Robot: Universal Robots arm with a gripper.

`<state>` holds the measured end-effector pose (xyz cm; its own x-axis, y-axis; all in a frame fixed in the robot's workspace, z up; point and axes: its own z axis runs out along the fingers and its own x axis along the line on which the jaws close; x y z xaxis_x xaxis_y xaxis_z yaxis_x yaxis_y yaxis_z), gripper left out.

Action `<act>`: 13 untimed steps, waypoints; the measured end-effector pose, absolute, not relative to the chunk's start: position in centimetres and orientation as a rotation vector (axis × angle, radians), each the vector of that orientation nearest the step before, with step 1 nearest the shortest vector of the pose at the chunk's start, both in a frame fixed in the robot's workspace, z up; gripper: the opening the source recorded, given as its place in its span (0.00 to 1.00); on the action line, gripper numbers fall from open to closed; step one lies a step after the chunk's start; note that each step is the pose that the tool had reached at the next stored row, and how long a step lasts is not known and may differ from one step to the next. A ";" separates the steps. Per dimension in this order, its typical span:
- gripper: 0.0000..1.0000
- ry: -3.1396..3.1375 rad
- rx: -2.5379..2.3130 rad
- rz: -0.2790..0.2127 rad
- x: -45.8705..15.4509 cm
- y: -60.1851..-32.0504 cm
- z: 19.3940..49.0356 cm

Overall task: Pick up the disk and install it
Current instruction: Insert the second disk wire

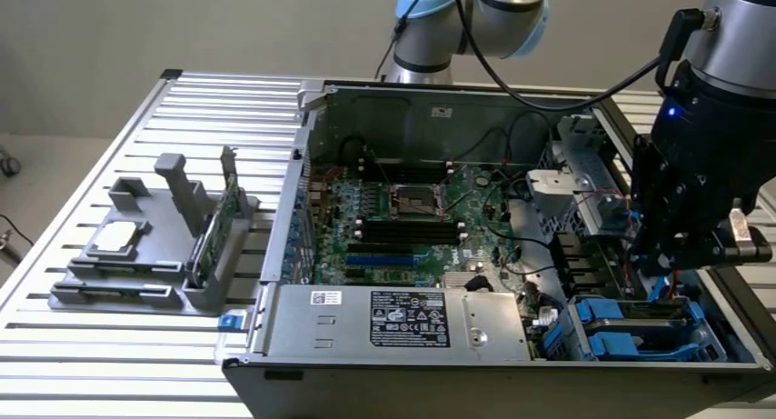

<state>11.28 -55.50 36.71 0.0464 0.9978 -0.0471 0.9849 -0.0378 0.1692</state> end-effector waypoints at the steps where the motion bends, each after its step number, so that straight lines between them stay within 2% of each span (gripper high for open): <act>1: 0.29 2.064 2.153 0.123 11.3 -55.5 36.7; 2: 0.22 2.063 2.152 0.121 11.3 -55.5 36.6; 3: 0.22 2.062 2.150 0.118 11.3 -55.5 36.6; 4: 0.17 2.061 2.149 0.116 11.3 -55.4 36.6; 13: 0.17 2.057 2.142 0.104 11.3 -55.4 36.4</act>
